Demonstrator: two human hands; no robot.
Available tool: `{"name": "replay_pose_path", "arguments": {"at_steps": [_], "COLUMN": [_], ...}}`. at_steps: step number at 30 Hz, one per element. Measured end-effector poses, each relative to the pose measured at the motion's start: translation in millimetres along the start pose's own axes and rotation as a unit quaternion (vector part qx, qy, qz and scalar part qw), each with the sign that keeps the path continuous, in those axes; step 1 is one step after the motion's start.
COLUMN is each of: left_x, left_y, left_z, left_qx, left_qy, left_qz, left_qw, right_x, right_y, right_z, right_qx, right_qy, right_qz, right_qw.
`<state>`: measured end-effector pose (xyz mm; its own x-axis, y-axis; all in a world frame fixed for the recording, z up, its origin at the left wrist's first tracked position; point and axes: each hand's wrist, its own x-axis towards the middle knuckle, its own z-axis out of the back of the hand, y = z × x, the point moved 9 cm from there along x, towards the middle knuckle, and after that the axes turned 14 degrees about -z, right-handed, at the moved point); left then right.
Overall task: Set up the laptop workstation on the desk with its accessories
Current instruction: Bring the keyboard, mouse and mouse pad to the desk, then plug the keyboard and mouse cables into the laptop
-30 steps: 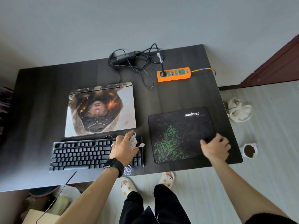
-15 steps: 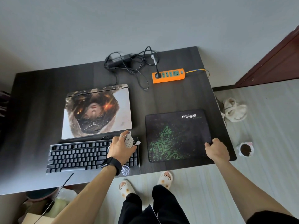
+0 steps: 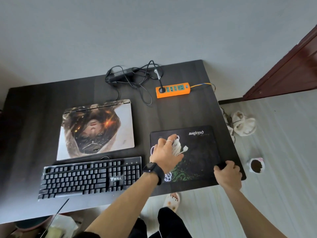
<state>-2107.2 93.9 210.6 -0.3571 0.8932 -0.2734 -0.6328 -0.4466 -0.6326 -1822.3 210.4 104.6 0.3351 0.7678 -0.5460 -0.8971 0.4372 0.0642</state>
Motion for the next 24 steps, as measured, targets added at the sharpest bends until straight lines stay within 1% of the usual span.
{"name": "replay_pose_path", "arguments": {"at_steps": [2,5,7,10,12,14,20,24], "left_x": [17.8,34.9,43.7,53.6,57.8,61.1,60.1,46.0], "left_y": [-13.5,-16.0,-14.9,-23.6,-28.7,-31.0,-19.2,-7.6], "left_z": [-20.6,-47.2,-60.7,-81.8,-93.7,-100.7,-115.3,-109.4], "left_qx": [0.046,0.118,0.166,0.214,0.216,0.198,0.155,0.117], "left_qy": [0.039,0.068,0.067,0.085,0.098,0.104,0.152,0.156], "left_qz": [-0.018,-0.037,-0.049,-0.093,-0.104,-0.096,-0.083,-0.1], "left_qw": [0.998,0.99,0.983,0.969,0.966,0.97,0.973,0.976], "right_x": [3.2,9.7,14.7,19.9,23.5,26.4,27.9,7.0], "right_y": [-5.2,-9.2,-7.6,-5.5,-6.3,-8.0,-7.6,7.3], "right_z": [-2.9,-4.8,-1.9,2.9,6.1,10.0,13.2,21.3], "right_qx": [0.009,0.029,0.03,0.01,0.006,0.016,0.013,-0.007], "right_qy": [0.014,0.038,0.034,0.015,-0.003,-0.019,-0.022,-0.061], "right_qz": [-0.016,-0.012,0.016,0.054,0.062,0.058,0.042,0.068], "right_qw": [1.0,0.999,0.999,0.998,0.998,0.998,0.999,0.996]}}
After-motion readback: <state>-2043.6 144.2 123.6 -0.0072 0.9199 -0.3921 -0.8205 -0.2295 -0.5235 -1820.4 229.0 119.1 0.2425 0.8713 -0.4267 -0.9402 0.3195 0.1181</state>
